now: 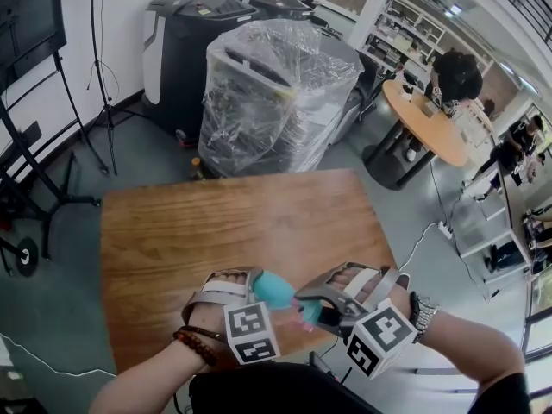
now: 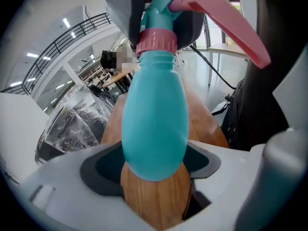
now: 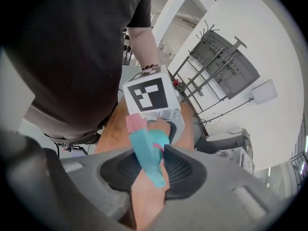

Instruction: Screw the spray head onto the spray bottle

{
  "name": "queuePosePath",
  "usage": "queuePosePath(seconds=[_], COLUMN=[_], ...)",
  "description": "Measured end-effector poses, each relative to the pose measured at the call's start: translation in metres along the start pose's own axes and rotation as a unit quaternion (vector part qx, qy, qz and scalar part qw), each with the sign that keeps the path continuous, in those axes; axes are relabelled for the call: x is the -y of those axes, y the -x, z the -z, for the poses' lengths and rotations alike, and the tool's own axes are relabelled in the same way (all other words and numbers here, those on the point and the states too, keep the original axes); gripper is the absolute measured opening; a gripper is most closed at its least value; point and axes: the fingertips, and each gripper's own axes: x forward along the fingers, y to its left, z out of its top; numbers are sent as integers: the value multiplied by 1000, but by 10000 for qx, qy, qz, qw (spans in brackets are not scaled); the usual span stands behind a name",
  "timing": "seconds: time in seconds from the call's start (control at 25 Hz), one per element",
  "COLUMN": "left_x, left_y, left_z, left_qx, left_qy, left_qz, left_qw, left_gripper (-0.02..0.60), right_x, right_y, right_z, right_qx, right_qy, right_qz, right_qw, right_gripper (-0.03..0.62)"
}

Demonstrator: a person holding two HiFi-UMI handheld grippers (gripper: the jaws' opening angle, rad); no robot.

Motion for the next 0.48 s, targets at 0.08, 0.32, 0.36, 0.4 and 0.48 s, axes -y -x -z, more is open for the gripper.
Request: queuePosePath(seconds=[0.08, 0.32, 0.36, 0.4, 0.48], left_x=[2, 3, 3, 2, 3], left_y=[-1, 3, 4, 5, 7], left_z=[0, -5, -6, -7, -8], left_qx=[-22, 48, 66, 83, 96], left_qy=[-9, -30, -33, -40, -36], left_qz=[45, 44, 29, 5, -30], left_qw=[10000, 10000, 10000, 10000, 9999], left_gripper=[396, 396, 395, 394, 392], right_x=[-2, -3, -4, -4, -5], right_y=[-1, 0, 1, 2, 4], right_z=[-1, -1, -1, -2, -2], right_qx=[9, 111, 139, 168, 203], right_qy=[73, 219, 239, 252, 260], right_qz=[-7, 35, 44, 52, 65], right_qw=[10000, 9997, 9996, 9995, 9994], right_gripper=[115, 115, 115, 115, 115])
